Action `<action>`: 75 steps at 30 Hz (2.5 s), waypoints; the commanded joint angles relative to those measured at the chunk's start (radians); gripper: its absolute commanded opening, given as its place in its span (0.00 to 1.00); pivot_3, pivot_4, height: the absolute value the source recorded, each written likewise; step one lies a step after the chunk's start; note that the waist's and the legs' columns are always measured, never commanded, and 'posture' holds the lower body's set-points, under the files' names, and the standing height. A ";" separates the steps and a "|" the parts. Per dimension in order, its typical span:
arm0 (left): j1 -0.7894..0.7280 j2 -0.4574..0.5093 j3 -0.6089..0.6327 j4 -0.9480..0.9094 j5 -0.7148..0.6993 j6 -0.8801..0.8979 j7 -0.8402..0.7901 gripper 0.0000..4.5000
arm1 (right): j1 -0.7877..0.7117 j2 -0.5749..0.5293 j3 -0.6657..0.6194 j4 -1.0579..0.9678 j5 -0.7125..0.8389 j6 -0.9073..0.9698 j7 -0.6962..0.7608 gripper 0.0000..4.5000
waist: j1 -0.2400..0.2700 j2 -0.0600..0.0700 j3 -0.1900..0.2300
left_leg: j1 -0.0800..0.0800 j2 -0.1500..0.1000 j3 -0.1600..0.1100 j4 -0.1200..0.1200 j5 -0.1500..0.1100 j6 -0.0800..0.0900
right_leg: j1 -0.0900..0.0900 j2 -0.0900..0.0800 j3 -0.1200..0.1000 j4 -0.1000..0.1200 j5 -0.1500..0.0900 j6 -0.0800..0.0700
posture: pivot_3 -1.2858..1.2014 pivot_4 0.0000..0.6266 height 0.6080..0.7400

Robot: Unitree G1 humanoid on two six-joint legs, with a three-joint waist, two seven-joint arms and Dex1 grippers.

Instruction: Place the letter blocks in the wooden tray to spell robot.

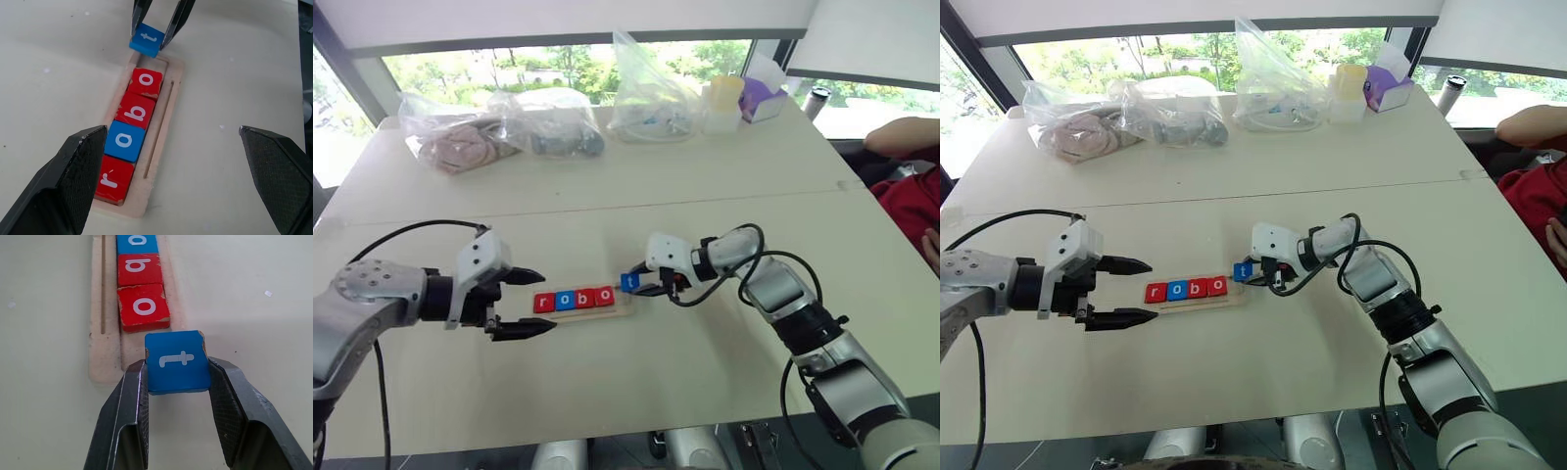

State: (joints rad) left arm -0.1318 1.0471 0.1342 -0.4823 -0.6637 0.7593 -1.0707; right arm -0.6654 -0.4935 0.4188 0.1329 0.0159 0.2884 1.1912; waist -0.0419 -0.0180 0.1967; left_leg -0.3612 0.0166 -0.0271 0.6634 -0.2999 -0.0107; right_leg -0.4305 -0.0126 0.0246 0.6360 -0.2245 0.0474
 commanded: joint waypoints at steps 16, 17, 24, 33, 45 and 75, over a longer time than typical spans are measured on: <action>-0.077 -0.030 -0.028 0.010 0.013 0.000 0.021 1.00 | 0.005 0.038 0.034 -0.068 -0.015 0.038 -0.012 0.26 | -0.001 0.000 0.000 | 0.000 0.000 0.000 0.000 0.000 0.000 | 0.000 0.000 0.000 0.000 0.000 0.000 | 0.52 0.24 1.00; -0.077 -0.031 -0.030 0.012 0.015 -0.003 0.021 1.00 | 0.007 0.043 0.037 -0.076 -0.015 0.045 -0.013 0.26 | -0.001 0.000 0.000 | 0.000 0.000 0.000 0.000 0.000 0.000 | 0.000 0.000 0.000 0.000 0.000 0.000 | 0.52 0.24 1.00; -0.090 -0.051 -0.034 0.013 0.013 -0.008 0.032 1.00 | 0.024 0.063 0.040 -0.143 0.000 0.127 -0.026 0.26 | 0.000 0.000 0.000 | 0.000 0.000 0.000 0.000 0.000 0.000 | 0.000 0.000 0.000 0.000 0.000 0.000 | 0.52 0.24 1.00; -0.104 -0.063 -0.047 0.023 0.030 -0.015 0.030 1.00 | 0.046 0.078 0.058 -0.180 -0.015 0.180 -0.062 0.26 | -0.002 0.000 0.000 | 0.000 0.000 0.000 0.000 0.000 0.000 | 0.000 0.000 0.000 0.000 0.000 0.000 | 0.52 0.24 1.00; -0.109 -0.074 -0.068 0.045 0.056 -0.036 0.026 1.00 | 0.036 0.104 0.066 -0.145 -0.027 0.181 -0.113 0.81 | -0.001 0.000 0.000 | 0.000 0.000 0.000 0.000 0.000 0.000 | 0.000 0.000 0.000 0.000 0.000 0.000 | 0.52 0.24 1.00; -0.082 -0.063 -0.033 0.055 0.041 -0.022 0.037 1.00 | 0.111 0.074 -0.016 -0.237 -0.035 0.241 -0.328 0.99 | -0.002 0.000 0.000 | -0.005 0.000 -0.001 0.000 0.000 0.000 | -0.004 0.000 0.000 0.000 0.001 0.001 | 0.52 0.24 1.00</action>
State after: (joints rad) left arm -0.2036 0.9765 0.0657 -0.4091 -0.6162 0.7372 -1.0387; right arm -0.5495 -0.4330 0.3988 -0.0899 -0.0203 0.5517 0.8690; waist -0.0435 -0.0183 0.1965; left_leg -0.3661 0.0165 -0.0276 0.6634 -0.2998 -0.0108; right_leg -0.4344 -0.0124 0.0243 0.6359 -0.2238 0.0486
